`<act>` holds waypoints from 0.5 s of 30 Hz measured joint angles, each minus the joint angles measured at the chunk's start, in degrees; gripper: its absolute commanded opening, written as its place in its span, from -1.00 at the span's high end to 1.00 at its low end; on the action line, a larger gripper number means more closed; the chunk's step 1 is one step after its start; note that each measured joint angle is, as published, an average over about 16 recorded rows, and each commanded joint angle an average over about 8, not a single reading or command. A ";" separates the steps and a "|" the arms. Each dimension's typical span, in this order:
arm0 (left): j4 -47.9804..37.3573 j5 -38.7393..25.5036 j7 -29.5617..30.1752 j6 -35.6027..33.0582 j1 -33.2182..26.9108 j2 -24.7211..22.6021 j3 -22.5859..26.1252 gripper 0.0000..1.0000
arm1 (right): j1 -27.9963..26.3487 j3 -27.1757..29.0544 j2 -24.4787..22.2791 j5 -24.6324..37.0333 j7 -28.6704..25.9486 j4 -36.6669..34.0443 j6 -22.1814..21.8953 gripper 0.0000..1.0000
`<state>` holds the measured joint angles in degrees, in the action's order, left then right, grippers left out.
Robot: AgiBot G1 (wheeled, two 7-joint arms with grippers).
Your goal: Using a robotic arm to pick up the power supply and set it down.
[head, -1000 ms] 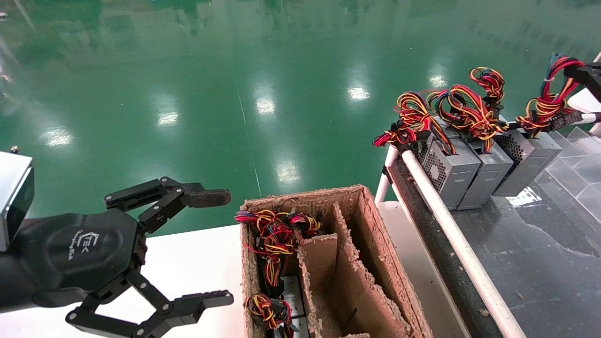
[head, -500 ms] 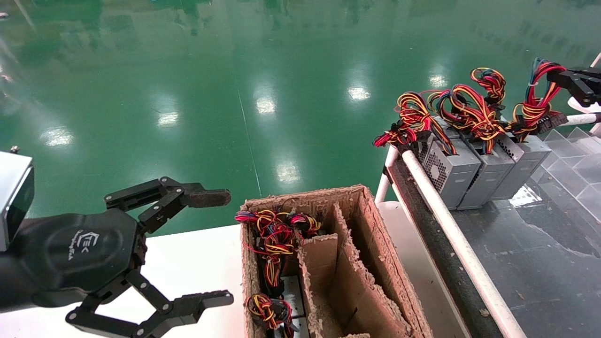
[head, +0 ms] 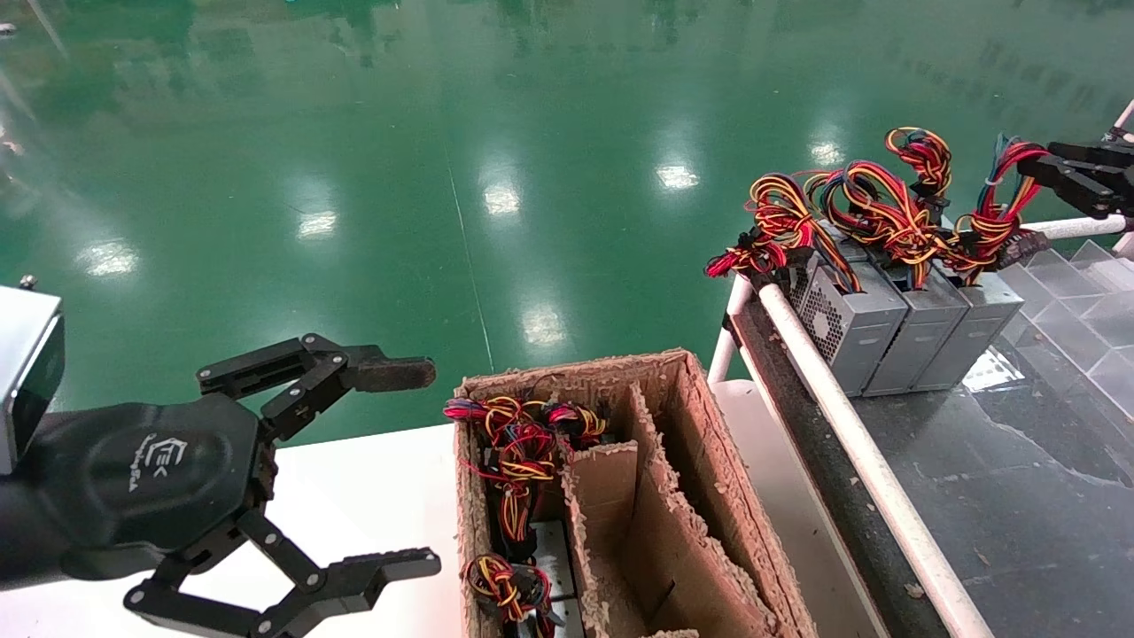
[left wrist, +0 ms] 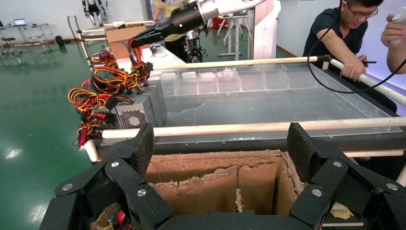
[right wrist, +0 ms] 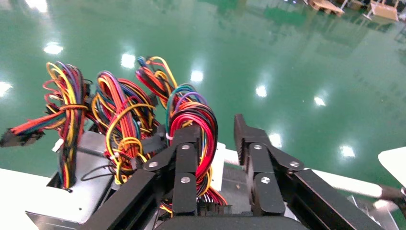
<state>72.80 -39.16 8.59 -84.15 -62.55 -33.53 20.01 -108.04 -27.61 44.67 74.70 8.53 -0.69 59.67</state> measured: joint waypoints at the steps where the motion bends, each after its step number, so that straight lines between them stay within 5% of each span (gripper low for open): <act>1: 0.00 0.00 0.00 0.00 0.00 0.00 0.00 -1.00 | -0.01 -0.11 -0.02 0.16 -0.21 -0.07 -0.04 -1.00; 15: 0.00 0.01 -0.01 0.01 0.00 0.01 0.01 -1.00 | -1.05 -0.29 -1.72 0.40 -3.47 0.05 3.85 -1.00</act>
<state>72.80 -39.15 8.58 -84.13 -62.55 -33.52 20.03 -109.08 -27.91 42.94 75.10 5.06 -0.64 63.52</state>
